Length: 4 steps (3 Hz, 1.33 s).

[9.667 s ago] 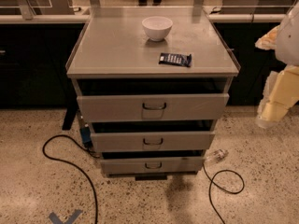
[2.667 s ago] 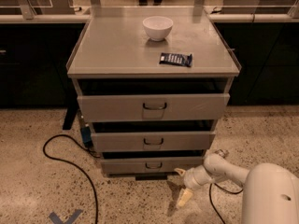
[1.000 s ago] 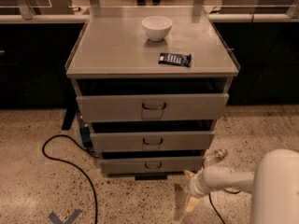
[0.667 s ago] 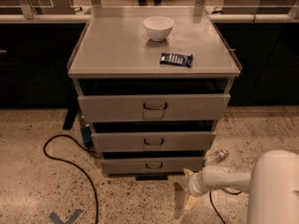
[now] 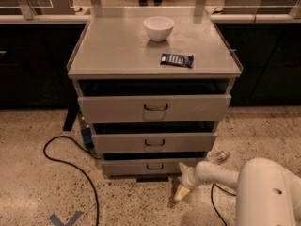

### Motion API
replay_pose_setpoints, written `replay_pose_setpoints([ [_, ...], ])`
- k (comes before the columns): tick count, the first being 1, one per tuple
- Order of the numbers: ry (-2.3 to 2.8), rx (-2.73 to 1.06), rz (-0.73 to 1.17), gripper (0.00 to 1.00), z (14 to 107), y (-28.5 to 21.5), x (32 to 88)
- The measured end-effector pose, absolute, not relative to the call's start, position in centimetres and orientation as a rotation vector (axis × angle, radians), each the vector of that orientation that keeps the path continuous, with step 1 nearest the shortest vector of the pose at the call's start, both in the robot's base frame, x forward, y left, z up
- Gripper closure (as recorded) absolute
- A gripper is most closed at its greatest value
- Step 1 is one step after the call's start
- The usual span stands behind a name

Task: Open bottom drawer

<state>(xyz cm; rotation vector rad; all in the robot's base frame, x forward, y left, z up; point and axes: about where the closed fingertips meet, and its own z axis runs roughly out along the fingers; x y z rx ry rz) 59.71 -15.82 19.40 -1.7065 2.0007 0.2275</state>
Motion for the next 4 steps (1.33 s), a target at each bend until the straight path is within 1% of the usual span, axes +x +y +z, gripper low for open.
replay_pose_setpoints([
  [1,2.001,-1.679,0.202,0.00,19.7,-16.1,60.9],
  [2,1.999,-1.691,0.156,0.00,18.8,-15.8,60.5],
  [3,1.997,-1.604,0.021,0.00,18.0,-16.3,63.7],
  [4,1.966,-1.551,-0.038,0.00,18.8,-16.5,65.4],
])
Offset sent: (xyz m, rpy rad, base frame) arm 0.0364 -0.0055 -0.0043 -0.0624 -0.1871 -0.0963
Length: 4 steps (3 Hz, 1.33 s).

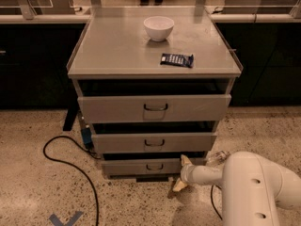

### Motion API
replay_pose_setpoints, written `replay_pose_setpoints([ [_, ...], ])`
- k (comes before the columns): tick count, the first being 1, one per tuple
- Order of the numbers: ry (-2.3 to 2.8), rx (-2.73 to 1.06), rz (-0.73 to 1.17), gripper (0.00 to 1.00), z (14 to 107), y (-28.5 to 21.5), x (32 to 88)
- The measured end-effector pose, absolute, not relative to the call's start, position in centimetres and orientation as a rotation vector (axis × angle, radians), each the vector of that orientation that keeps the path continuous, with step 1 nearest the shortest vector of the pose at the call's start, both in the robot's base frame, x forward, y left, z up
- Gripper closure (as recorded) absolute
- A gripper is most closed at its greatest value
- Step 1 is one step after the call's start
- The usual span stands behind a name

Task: Open bottom drawer

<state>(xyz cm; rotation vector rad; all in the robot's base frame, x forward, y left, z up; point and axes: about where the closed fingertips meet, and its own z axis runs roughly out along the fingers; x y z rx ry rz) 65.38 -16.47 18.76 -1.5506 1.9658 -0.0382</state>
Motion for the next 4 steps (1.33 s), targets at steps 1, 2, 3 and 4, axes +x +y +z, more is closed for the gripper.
replay_pose_setpoints([
  [1,1.966,-1.551,-0.038,0.00,18.8,-16.5,65.4],
  [2,1.968,-1.562,-0.029,0.00,17.9,-16.1,66.3],
  [3,1.941,-1.602,-0.011,0.00,15.7,-14.7,68.2],
  [4,1.933,-1.576,-0.058,0.00,16.7,-16.0,70.8],
])
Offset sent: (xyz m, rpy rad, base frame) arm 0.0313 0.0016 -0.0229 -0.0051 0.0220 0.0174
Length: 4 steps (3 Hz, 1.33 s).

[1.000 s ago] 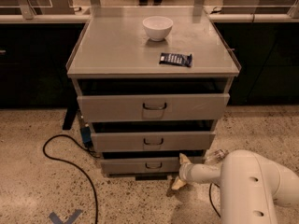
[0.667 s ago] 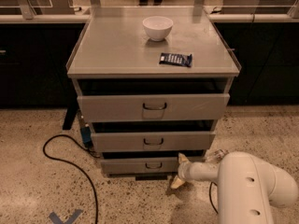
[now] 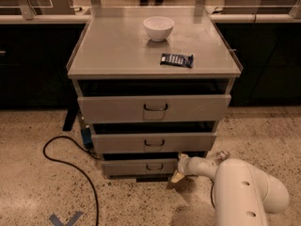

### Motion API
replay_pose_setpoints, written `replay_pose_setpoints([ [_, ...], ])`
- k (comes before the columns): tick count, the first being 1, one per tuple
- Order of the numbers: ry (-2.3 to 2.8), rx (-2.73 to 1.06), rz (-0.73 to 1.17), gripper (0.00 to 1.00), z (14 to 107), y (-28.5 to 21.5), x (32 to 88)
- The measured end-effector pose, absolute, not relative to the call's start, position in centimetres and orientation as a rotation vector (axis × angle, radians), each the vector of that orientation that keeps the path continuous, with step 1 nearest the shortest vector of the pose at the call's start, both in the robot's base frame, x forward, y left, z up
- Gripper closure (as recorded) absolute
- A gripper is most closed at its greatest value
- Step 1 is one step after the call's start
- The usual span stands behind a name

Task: Open bottom drawer

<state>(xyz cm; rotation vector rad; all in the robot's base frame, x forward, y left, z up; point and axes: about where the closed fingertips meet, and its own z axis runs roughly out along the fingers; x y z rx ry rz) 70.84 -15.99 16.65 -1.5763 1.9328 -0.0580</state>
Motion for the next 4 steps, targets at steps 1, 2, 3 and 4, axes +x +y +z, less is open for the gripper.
replay_pose_setpoints([
  [1,1.933,-1.576,-0.058,0.19,16.65,-15.99,70.84],
  [2,1.933,-1.576,-0.058,0.42,16.64,-15.98,70.84],
  [3,1.933,-1.576,-0.058,0.65,16.64,-15.98,70.84],
  [4,1.933,-1.576,-0.058,0.89,16.64,-15.98,70.84],
])
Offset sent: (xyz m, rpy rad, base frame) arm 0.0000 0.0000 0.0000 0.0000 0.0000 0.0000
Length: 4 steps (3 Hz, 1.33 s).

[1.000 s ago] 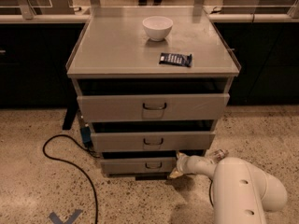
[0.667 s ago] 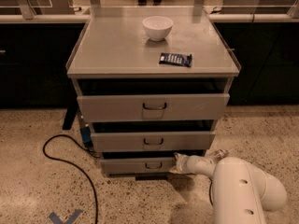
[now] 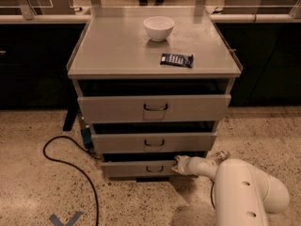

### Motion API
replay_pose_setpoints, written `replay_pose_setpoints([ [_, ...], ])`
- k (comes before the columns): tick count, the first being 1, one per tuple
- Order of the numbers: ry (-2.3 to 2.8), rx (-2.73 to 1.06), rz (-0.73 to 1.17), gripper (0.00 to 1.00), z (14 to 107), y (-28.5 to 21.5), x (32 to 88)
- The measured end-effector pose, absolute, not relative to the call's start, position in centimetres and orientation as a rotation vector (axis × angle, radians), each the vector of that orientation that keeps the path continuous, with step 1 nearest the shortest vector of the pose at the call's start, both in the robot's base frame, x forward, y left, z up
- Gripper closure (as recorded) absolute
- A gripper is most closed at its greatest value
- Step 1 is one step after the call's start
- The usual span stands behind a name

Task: Open bottom drawer

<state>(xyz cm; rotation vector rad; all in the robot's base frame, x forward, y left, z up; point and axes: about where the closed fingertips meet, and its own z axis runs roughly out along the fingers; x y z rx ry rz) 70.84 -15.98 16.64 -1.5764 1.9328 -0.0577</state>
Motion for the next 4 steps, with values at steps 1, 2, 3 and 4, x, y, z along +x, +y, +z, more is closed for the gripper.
replay_pose_setpoints([
  [1,1.933,-1.576,-0.058,1.00,16.7,-16.0,70.8],
  [2,1.932,-1.576,-0.058,1.00,17.0,-16.0,70.8],
  [3,1.865,-1.562,-0.134,1.00,19.7,-18.2,70.4],
  [4,1.865,-1.562,-0.134,1.00,19.8,-18.1,70.3],
])
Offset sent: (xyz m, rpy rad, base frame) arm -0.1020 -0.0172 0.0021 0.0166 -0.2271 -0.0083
